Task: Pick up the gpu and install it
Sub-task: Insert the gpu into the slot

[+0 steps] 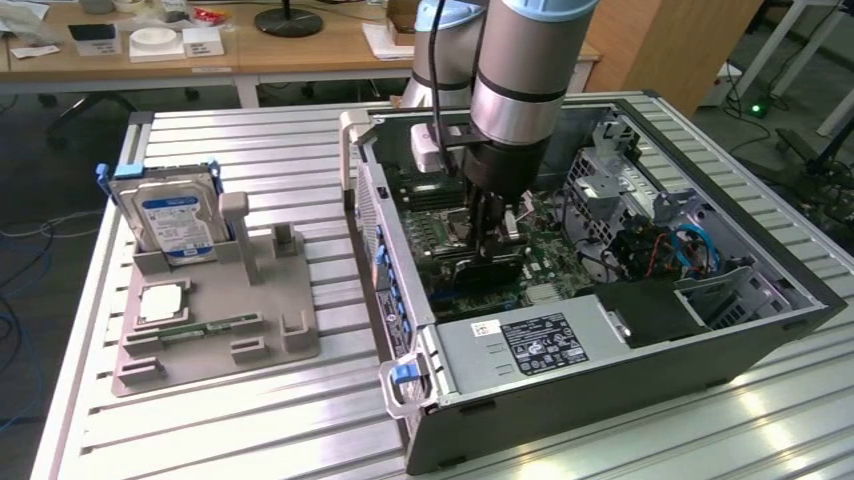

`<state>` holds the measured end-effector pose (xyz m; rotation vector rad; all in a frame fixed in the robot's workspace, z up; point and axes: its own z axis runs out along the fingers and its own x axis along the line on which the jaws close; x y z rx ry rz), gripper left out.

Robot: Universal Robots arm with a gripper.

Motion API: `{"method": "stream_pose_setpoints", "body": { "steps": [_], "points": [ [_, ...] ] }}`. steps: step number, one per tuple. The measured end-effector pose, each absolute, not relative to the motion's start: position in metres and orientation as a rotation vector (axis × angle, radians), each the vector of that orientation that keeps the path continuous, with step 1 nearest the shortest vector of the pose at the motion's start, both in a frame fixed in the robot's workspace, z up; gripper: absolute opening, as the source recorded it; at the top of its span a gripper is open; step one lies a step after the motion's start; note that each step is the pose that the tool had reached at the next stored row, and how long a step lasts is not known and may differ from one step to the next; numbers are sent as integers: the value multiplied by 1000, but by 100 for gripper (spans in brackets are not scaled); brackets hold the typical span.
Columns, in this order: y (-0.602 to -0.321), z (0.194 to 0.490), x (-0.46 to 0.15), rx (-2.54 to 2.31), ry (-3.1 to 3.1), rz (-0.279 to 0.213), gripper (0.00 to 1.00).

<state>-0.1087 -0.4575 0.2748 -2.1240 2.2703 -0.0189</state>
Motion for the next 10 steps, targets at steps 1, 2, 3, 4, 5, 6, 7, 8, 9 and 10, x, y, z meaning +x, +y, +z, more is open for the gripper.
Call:
{"method": "stream_pose_setpoints", "body": {
  "steps": [1,2,3,4,5,6,7,8,9,10],
  "points": [
    [-458,275,-109,-2124,2270,-19,35],
    [-458,275,-109,-2124,2270,-19,34],
    [-458,275,-109,-2124,2270,-19,27],
    [-458,275,-109,-2124,2270,-19,27],
    [-458,275,-109,-2124,2270,-19,21],
    [-458,275,-109,-2124,2270,-19,15],
    [-458,275,-109,-2124,2270,-19,10],
    [-458,275,-109,-2124,2270,-19,10],
    [-458,275,-109,-2124,2270,-19,10],
    [-458,275,-109,-2124,2270,-19,10]
  ]
}}
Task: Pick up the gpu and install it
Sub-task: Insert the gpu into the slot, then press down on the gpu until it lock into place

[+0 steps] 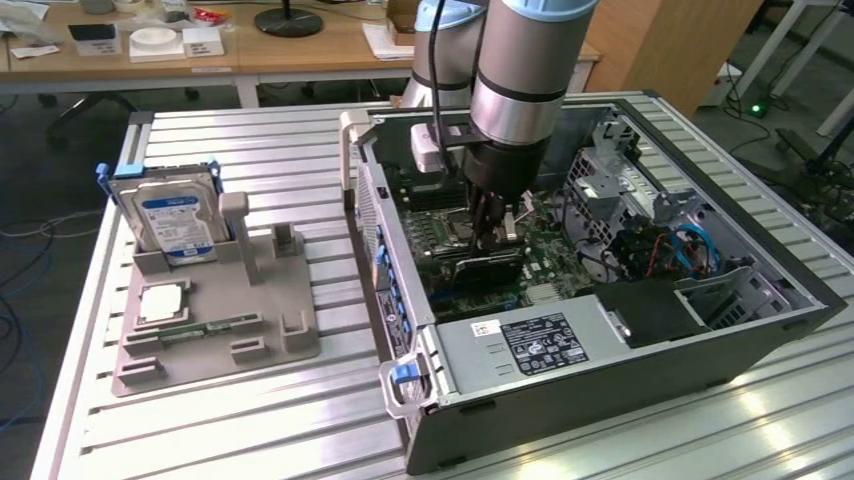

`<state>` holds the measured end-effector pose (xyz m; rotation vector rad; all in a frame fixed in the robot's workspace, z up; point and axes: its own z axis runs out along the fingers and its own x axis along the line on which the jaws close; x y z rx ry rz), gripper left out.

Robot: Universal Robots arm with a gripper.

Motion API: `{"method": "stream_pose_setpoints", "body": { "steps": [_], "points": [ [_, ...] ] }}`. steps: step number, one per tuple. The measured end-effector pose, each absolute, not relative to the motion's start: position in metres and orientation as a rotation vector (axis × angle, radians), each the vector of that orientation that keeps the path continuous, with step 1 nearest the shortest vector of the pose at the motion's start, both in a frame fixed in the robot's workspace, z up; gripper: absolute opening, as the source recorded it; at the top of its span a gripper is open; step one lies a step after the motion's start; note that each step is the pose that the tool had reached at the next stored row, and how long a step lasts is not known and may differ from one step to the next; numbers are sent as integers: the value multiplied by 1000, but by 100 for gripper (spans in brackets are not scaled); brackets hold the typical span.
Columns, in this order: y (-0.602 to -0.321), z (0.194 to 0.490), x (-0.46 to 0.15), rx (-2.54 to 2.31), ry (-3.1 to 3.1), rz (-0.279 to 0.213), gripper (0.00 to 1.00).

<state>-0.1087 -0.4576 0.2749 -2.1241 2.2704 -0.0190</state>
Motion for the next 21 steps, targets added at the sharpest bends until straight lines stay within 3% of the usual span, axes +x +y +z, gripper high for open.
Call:
{"method": "stream_pose_setpoints", "body": {
  "steps": [21],
  "points": [
    [-458,274,-119,-2134,2280,-14,10]
  ]
}}
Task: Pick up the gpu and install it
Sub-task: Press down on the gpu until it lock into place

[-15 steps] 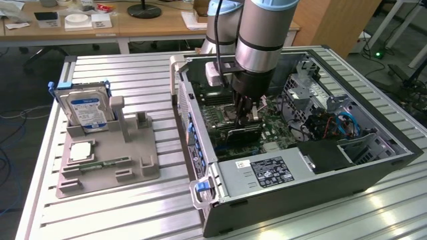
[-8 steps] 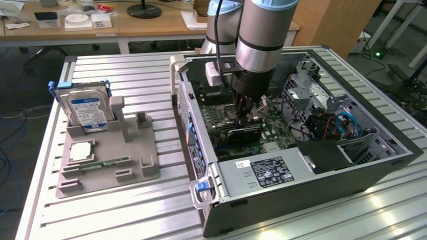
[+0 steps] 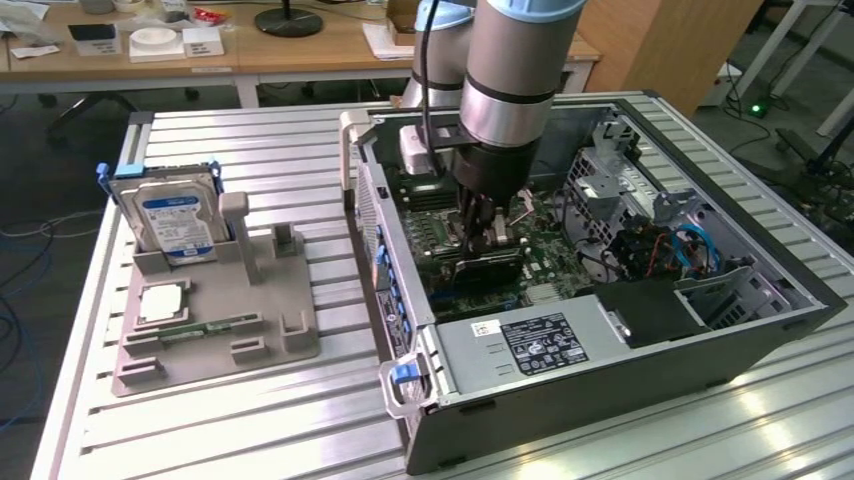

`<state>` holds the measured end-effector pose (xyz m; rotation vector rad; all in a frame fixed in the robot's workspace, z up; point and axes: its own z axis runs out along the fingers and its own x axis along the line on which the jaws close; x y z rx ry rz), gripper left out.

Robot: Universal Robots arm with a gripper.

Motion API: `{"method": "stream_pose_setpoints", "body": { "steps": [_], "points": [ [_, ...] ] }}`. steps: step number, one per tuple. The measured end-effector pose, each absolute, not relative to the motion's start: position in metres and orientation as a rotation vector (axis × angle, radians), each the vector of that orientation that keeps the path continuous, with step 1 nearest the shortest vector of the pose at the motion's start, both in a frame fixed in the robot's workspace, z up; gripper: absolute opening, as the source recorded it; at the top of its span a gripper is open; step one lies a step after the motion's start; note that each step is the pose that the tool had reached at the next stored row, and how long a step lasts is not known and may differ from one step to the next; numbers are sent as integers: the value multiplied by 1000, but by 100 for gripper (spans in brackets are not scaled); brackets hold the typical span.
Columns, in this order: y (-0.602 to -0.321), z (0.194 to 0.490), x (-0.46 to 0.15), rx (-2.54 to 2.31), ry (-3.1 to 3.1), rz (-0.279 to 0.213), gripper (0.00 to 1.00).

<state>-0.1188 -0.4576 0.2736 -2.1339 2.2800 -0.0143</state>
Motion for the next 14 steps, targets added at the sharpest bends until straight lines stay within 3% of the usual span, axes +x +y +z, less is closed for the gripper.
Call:
{"method": "stream_pose_setpoints", "body": {
  "steps": [14],
  "points": [
    [-458,274,-115,-2250,2406,266,10]
  ]
}}
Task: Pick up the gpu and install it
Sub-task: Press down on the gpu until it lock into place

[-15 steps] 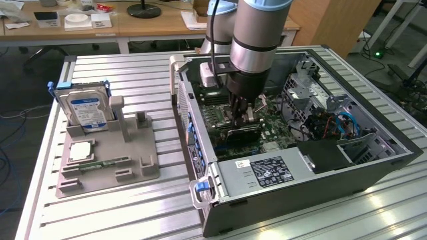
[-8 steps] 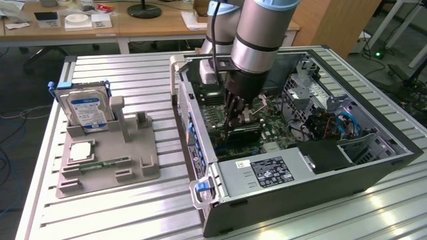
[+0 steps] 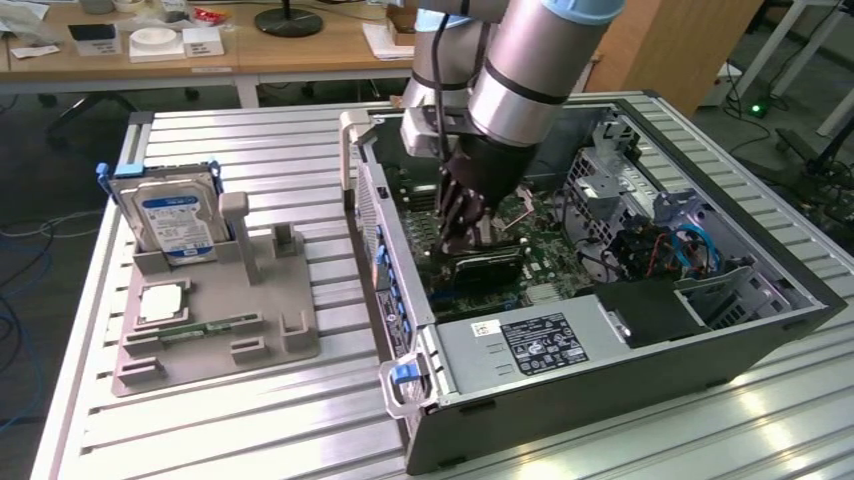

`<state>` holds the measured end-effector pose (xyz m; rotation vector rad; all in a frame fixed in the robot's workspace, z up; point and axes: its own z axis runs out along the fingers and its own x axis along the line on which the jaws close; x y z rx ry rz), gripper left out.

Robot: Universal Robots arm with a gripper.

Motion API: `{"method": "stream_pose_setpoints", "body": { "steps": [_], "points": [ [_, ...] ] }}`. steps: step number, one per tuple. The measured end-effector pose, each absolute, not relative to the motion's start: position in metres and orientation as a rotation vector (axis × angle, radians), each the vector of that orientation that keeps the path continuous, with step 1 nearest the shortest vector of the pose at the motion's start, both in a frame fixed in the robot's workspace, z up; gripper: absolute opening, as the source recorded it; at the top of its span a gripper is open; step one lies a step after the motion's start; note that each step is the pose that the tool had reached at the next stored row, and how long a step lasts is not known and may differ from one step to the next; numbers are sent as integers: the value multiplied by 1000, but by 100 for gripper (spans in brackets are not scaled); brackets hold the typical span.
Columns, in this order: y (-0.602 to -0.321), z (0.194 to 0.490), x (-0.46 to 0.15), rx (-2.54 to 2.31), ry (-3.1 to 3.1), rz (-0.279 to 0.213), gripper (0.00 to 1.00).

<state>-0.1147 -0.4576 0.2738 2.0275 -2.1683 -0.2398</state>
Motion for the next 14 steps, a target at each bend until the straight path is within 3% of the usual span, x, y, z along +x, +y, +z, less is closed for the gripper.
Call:
{"method": "stream_pose_setpoints", "body": {
  "steps": [14],
  "points": [
    [-458,274,-99,1880,-2012,-470,10]
  ]
}}
